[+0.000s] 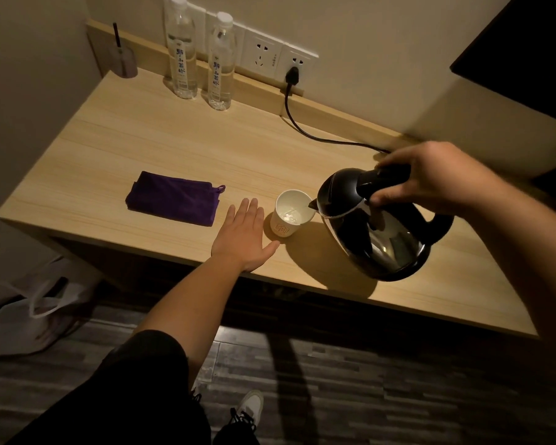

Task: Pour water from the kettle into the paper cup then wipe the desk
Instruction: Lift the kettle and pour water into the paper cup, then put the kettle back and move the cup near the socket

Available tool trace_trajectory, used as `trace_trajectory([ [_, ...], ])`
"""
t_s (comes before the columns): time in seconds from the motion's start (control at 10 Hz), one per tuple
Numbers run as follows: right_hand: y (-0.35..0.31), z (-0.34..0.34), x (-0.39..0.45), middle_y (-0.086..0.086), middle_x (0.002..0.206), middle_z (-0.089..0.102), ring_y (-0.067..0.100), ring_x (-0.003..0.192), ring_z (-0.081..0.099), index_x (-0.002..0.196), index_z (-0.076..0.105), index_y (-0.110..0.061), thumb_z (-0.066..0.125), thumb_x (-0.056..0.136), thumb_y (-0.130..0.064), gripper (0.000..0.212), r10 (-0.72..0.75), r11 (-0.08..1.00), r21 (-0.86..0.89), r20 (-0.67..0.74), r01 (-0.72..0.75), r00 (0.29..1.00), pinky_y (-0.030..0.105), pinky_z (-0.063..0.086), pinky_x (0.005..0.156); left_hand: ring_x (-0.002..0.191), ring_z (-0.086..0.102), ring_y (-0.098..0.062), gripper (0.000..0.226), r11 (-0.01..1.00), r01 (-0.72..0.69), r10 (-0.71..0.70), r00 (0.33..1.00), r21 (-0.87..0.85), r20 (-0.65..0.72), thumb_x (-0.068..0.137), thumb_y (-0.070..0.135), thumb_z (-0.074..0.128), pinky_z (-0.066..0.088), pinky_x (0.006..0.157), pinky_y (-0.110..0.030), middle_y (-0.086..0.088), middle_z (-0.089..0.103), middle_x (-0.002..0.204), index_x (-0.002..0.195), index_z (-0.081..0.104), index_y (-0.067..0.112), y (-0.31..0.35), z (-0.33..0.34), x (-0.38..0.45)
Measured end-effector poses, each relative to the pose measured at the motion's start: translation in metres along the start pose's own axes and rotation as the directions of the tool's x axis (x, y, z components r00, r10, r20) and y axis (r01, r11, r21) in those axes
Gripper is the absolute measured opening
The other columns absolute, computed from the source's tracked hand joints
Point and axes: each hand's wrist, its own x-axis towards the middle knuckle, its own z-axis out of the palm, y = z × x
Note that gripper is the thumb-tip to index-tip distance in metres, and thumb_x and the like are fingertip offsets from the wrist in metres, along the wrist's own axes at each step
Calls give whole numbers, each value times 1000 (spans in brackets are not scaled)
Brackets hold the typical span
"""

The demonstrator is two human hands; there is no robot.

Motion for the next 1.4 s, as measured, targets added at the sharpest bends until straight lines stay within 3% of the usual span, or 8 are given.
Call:
trace_trajectory([
  [0.2,37,40,-31,-7,105,60,15,103,54,121,63,-22,81,68,-30,57,184,909,398,-111,-126,977,32,43,85,148,-14,-28,90,1000,0,0,1000,12,26,89,69,10,-5,119,-48,-14,-8,162,154,1,8,1,-2,0],
  [0.4,72,82,-70,-19,96,59,6,93,58,113,62,-30,79,74,-22,43,437,693,706,-256,-142,862,34,48,87,148,-16,-27,90,999,1,-3,999,42,52,89,70,9,-9,119,-46,-13,-9,162,154,0,7,2,-3,1],
  [0.6,110,128,-96,-8,109,62,14,107,57,119,60,-28,77,76,-27,46,669,523,839,-294,-152,682,33,48,90,148,-16,-26,90,998,2,-6,998,61,57,89,70,9,-7,119,-46,-13,-9,162,154,-2,7,2,-3,1],
  [0.7,121,143,-99,-9,109,60,11,105,56,120,60,-26,77,76,-26,47,755,448,883,-291,-139,587,22,45,84,148,-15,-26,90,997,4,-8,998,71,58,89,70,8,-6,119,-46,-12,-8,162,154,-1,7,2,-3,2],
  [0.9,136,161,-93,-18,99,58,8,100,57,117,60,-26,76,78,-26,42,838,377,920,-292,-102,461,19,46,81,149,-9,-27,90,997,3,-6,1000,71,31,89,70,10,-2,120,-46,-13,-3,163,154,3,8,3,-3,2],
  [1.0,144,168,-91,-10,106,61,10,101,58,117,60,-25,75,78,-30,42,851,369,925,-297,-90,432,25,48,85,149,-5,-28,90,998,2,-3,1000,62,15,89,70,13,0,120,-47,-14,1,163,154,7,7,3,-3,2],
  [1.3,153,175,-93,-8,111,57,9,101,55,124,54,-21,72,83,-29,46,827,397,910,-298,-119,477,14,42,73,149,-3,-29,90,998,1,-1,1000,56,5,89,71,14,0,120,-47,-14,3,163,153,8,8,3,-2,3],
  [1.4,155,177,-92,-5,114,57,12,104,56,127,51,-20,70,84,-31,48,807,443,883,-318,-154,498,15,43,75,149,-2,-29,90,999,-4,4,1000,51,-2,89,71,14,2,120,-48,-14,4,162,153,9,8,2,-1,4],
])
